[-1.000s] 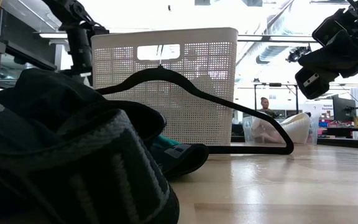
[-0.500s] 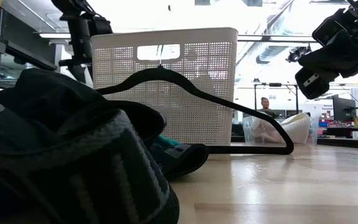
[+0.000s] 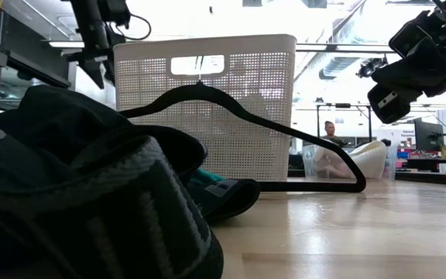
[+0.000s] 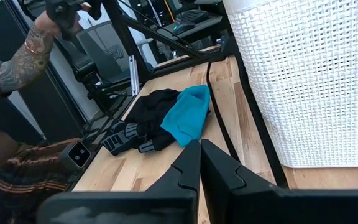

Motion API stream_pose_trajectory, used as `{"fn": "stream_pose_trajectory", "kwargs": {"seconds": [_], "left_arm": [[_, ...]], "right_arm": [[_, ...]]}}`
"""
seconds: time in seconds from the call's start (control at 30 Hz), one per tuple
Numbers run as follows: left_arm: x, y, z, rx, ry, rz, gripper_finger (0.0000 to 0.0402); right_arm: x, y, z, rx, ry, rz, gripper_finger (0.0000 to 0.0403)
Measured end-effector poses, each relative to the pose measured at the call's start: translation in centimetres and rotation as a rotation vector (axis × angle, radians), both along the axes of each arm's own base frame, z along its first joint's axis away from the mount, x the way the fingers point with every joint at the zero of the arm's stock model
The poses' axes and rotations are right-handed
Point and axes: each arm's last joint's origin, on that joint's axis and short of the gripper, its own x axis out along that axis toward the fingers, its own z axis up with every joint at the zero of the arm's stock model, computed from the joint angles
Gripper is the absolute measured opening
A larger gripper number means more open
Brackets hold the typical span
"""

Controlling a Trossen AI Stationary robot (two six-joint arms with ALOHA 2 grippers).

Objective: Pick & Place Cloths
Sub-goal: Put the black boxer shorts into the left transparent bin

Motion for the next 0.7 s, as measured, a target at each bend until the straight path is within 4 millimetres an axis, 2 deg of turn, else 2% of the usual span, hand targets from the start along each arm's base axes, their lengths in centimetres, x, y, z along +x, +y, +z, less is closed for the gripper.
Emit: {"fn": "stream_pose_trajectory", "kwargs": {"seconds": [0.13, 0.3, 0.53, 0.7], "left_arm": [[-0.3, -1.2, 0.7, 0.011, -0.024, -0.024, 0.0245], [0.4, -3.1, 1.3, 0.009, -0.051, -0.118, 0.0245], [2.5, -7.1, 1.6, -0.027, -0.063, -0.291, 0.0245], [3.0, -10.2, 1.9, -0.043, -0.054, -0.352, 0.0245]], "right_arm": [[0.0, 0.0, 0.0, 0.000, 0.000, -0.002, 0.0003], [0.0, 0.0, 0.0, 0.000, 0.000, -0.001, 0.0003], [0.0, 0.0, 0.0, 0.000, -0.001, 0.000, 0.0003], [0.0, 0.0, 0.0, 0.000, 0.000, -0.001, 0.0003]]}}
